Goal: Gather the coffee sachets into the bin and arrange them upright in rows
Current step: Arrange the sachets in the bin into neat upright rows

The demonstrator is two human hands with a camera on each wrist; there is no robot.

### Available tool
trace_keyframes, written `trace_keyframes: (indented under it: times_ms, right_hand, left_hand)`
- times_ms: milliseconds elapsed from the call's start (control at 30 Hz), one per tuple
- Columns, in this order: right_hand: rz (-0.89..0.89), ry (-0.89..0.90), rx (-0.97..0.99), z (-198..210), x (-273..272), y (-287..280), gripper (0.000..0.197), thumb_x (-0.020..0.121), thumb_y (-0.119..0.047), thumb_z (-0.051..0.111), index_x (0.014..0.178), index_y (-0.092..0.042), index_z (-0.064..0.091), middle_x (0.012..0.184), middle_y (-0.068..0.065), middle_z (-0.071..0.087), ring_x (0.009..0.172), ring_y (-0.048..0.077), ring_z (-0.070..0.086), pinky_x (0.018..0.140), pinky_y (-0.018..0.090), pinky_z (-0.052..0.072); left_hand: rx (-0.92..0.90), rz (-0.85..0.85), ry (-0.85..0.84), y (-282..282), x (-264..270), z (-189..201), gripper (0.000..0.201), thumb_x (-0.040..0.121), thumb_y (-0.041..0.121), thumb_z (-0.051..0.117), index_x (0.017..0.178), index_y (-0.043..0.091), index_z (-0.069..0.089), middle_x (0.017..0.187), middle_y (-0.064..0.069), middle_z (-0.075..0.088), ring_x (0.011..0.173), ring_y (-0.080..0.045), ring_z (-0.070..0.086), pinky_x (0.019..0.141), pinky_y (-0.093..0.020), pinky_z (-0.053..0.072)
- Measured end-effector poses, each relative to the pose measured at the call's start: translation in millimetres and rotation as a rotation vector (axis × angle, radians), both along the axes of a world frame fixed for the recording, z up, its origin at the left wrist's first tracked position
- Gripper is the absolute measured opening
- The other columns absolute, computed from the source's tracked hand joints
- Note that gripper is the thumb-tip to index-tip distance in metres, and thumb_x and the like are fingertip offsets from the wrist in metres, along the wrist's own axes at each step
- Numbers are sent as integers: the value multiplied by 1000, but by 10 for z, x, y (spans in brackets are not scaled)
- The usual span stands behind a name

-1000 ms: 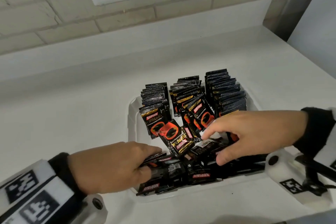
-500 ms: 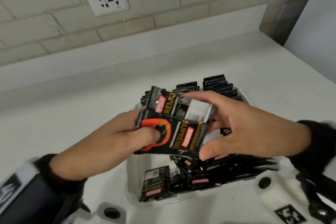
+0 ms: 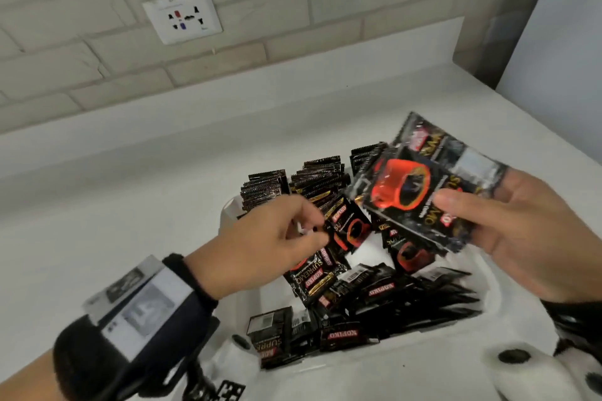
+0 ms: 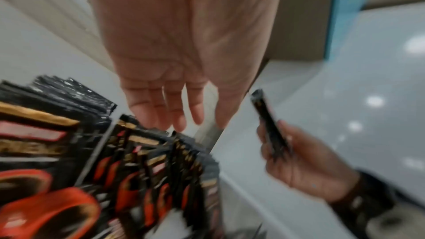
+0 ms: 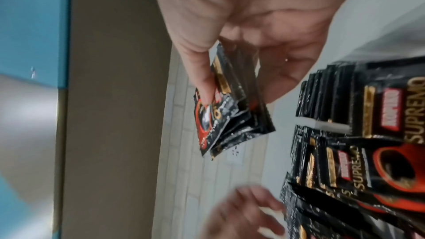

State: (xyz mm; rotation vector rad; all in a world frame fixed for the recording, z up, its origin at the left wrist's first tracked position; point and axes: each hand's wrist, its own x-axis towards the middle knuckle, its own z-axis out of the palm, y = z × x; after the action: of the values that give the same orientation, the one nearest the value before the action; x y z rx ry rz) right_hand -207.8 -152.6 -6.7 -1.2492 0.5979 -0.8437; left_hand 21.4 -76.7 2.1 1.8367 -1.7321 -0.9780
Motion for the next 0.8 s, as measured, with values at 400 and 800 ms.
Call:
trace_keyframes:
  times_ms: [400,800]
  right_hand:
    - [-247,-150,-116,18,-491,5,38,97,-2,32,132,4,46,130,26,51,127,31,45,110,29,27]
    - [-127,25,-53,98,-235,64,39,62,-5,49,63,-35,74,67,-9,72,61,5,69,49,19,54]
  left_hand:
    - [289,-258,-763,-74,-57,-548,58,93,18,54,144,15,26,145,-2,31,121,-23,33,100,-27,30]
    - [501,-186,-799,-207,-166,-500,67,85,40,63,139,11,35,134,-8,36,124,-25,35,98,-32,36]
